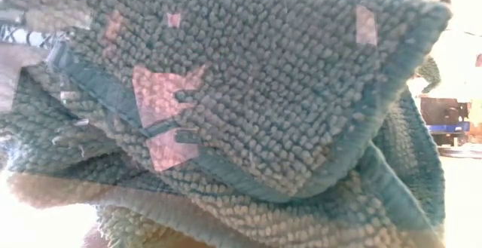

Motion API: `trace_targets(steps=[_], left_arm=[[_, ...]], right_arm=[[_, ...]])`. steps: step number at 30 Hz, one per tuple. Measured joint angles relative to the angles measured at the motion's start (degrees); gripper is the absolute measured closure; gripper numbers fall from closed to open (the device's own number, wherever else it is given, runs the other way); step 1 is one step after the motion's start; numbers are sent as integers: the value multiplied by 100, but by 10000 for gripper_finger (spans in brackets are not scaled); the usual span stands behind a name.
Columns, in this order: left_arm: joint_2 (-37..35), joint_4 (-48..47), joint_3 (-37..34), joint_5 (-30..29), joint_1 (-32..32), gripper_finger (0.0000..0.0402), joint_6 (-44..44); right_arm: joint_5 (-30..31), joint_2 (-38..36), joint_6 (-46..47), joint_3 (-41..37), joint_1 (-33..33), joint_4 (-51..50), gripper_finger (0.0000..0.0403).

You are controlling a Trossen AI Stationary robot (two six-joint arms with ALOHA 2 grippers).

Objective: Sort microfiber towel by color & place in baskets
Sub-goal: Return to Home Position

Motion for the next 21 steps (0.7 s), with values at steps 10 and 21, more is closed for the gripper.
trace_targets(steps=[10,21], left_arm=[[-1470,1159,-982,173,-172,401,1064],[-1391,1292,-1372,455,247,401,1295]], right_arm=[[-392,-2,-2,0,-555,52,402],[-483,-2,-1,0,-865,184,403]])
